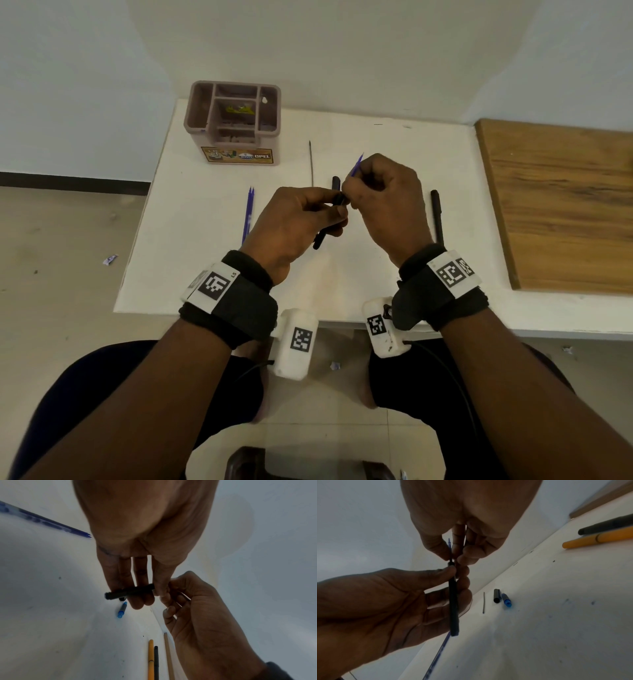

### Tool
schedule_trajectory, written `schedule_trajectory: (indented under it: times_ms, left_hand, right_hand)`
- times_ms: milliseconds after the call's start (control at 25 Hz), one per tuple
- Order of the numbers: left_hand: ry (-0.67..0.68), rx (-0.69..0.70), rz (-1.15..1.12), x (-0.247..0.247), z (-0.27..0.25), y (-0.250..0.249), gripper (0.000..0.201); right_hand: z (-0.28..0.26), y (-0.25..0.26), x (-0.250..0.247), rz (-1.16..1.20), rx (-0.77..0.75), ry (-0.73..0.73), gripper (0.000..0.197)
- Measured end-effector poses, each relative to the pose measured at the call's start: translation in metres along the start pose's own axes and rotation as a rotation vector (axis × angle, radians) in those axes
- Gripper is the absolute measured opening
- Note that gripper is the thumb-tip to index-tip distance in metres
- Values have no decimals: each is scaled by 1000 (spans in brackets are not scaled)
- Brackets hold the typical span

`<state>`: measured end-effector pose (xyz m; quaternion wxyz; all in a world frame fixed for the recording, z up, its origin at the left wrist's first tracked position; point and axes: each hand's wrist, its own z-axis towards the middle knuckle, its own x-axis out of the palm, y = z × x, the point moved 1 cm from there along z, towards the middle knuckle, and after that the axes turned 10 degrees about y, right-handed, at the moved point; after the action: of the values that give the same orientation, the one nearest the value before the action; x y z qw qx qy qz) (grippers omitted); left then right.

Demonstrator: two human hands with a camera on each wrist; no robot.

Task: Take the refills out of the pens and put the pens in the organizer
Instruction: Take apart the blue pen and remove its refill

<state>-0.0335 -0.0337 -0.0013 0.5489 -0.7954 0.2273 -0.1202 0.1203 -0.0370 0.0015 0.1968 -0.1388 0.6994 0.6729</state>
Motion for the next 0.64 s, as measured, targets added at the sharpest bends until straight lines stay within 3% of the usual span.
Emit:
schedule_trajectory:
  times_ms: [480, 560, 640]
  left_hand:
    - [-53, 6, -25, -4, -1, 3, 29]
    - [-93, -3, -36, -9, 1, 4, 28]
    - [-128, -30, -44, -14, 5, 5, 29]
  right_hand:
    - [13, -5, 20, 54, 53, 115, 18]
    - [19, -5, 16, 135, 135, 151, 17]
    - [25, -10, 7, 280, 257, 87, 22]
